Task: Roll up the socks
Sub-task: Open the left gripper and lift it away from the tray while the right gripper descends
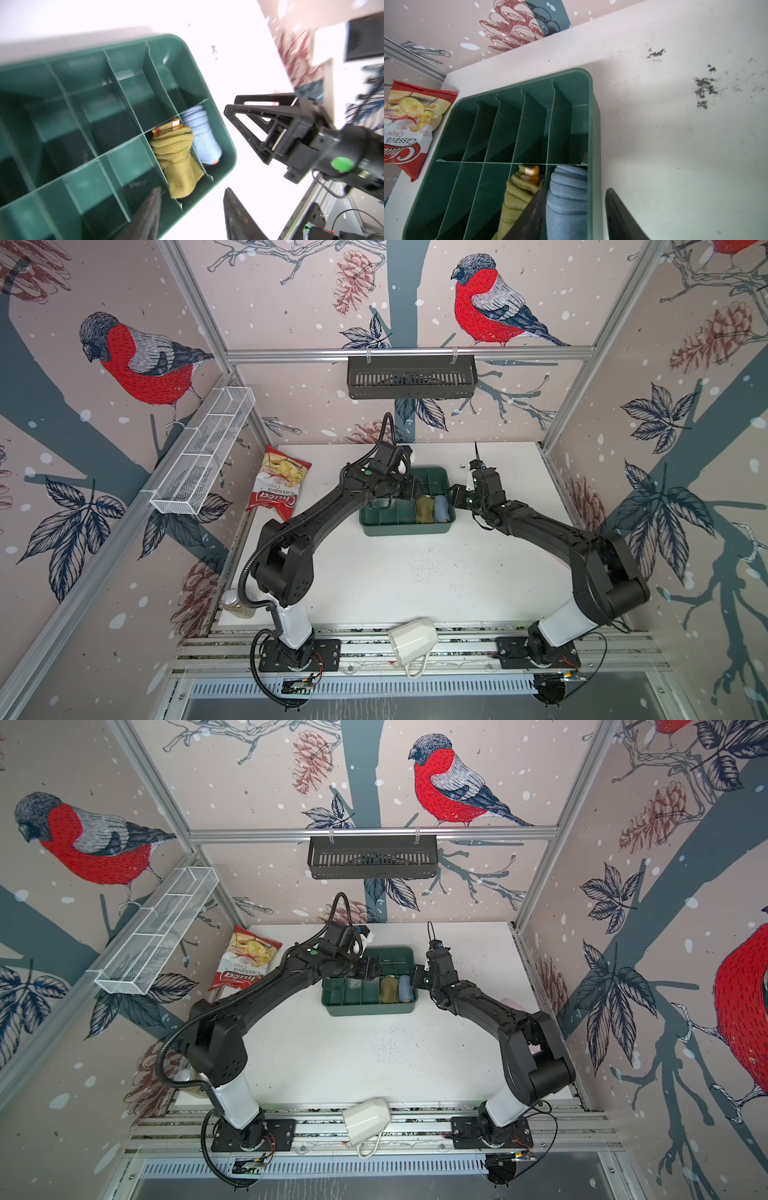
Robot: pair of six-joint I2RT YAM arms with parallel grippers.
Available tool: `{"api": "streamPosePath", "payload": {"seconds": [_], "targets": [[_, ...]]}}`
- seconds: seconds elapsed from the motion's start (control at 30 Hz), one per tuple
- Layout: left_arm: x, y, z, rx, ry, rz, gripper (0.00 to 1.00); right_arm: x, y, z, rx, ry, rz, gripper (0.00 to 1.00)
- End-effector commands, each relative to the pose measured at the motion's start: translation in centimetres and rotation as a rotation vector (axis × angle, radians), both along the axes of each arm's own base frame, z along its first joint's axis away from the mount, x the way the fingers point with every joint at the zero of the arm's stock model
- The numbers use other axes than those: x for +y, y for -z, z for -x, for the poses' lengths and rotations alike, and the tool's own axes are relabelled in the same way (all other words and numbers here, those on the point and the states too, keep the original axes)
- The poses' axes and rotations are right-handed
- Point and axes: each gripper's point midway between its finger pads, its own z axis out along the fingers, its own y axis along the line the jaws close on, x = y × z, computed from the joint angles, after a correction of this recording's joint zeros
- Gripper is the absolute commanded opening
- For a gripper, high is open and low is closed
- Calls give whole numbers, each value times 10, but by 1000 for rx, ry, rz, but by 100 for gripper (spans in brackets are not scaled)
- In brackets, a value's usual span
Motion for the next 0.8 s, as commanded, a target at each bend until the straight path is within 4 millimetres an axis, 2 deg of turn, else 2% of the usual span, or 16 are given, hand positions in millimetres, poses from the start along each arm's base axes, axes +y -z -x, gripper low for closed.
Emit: {"api": "streamPosePath", "payload": {"seconds": [0.0, 0.1, 0.2, 0.27, 0.33, 0.5, 0.6, 0.77], "targets": [[18, -24, -6, -109, -56, 30, 43, -1, -14, 4, -33, -13, 22, 48], [45, -35, -2, -165, -126, 62, 39, 9, -19, 11, -27, -58, 20, 39], [76, -39, 4, -235, -196, 81, 37, 22, -17, 17, -3, -101, 30, 17], [102, -40, 6, -284, -271, 91, 41, 31, -14, 19, 12, -119, 50, 7], [128, -40, 7, -305, -337, 99, 43, 38, -11, 19, 25, -125, 75, 4], [179, -9, 7, -248, -474, -1, 43, 48, 3, 13, 73, -105, 152, 3], [190, 4, 5, -233, -494, -8, 43, 50, 14, 10, 102, -85, 182, 3], [191, 18, 2, -220, -481, 10, 43, 56, 24, 4, 125, -73, 220, 3]]}}
